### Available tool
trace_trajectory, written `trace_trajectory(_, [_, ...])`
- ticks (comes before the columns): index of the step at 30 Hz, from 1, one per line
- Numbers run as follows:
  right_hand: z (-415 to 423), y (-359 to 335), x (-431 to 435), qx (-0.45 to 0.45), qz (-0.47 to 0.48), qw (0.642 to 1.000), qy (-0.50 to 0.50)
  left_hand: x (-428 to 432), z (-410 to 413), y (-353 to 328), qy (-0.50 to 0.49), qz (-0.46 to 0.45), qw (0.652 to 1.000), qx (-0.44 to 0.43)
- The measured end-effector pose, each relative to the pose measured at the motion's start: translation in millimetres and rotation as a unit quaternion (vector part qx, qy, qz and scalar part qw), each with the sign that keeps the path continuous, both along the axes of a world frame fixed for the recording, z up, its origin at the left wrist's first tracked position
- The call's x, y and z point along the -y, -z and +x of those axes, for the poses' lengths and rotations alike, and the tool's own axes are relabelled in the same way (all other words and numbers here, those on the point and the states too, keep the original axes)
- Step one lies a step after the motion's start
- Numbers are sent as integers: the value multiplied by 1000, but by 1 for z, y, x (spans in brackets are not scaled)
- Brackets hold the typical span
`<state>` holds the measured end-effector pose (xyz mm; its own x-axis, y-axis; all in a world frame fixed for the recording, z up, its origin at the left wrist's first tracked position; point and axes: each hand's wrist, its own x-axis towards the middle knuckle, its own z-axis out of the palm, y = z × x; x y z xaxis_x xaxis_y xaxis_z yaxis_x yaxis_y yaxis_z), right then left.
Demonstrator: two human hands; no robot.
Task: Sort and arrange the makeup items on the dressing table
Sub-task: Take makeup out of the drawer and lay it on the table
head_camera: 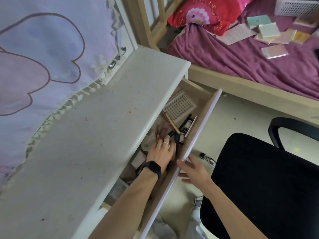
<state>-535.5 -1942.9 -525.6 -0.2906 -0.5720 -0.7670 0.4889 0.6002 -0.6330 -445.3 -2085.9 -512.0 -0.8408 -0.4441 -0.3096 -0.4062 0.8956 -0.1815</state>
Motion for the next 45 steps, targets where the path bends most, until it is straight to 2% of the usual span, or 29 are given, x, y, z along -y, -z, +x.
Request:
trace_trajectory(3, [0, -12, -2, -41, 17, 999, -19, 1, 14, -13, -114, 108, 987, -27])
trace_trajectory(5, [6, -19, -5, -182, 48, 981, -55, -5, 27, -31, -193, 162, 963, -94])
trace_trajectory(7, [19, -24, -9, -355, 47, 933, -29, -13, 44, -53, -234, 218, 930, -181])
trace_trajectory(9, [35, -28, -6, -509, -7, 860, -21, -17, 63, -73, -262, 251, 896, -256])
trace_trajectory(11, [54, -33, 6, -600, -49, 796, -60, -14, 84, -89, -285, 259, 872, -302])
trace_trajectory(12, [63, -36, 15, -614, -63, 782, -84, -10, 95, -95, -293, 252, 866, -317])
trace_trajectory(14, [80, -41, 37, -600, -68, 783, -149, 0, 117, -106, -320, 227, 856, -336])
trace_trajectory(17, [105, -35, 72, -518, -18, 806, -286, 20, 149, -116, -388, 221, 819, -361])
trace_trajectory(19, [119, -24, 91, -497, 18, 792, -353, 31, 172, -119, -420, 216, 802, -366])
trace_trajectory(21, [131, -16, 106, -484, 43, 781, -391, 38, 194, -121, -443, 196, 802, -349])
trace_trajectory(25, [148, -3, 129, -520, 105, 756, -384, 46, 235, -117, -485, 167, 803, -305])
trace_trajectory(28, [155, 5, 141, -522, 141, 757, -366, 52, 262, -108, -503, 160, 799, -288])
trace_trajectory(31, [157, 9, 144, -537, 157, 744, -366, 53, 279, -99, -512, 160, 790, -296])
trace_trajectory(39, [151, -8, 132, -563, 106, 740, -352, 47, 287, -87, -526, 159, 791, -270])
trace_trajectory(45, [134, -35, 92, -537, 83, 750, -377, 45, 284, -84, -533, 134, 794, -260])
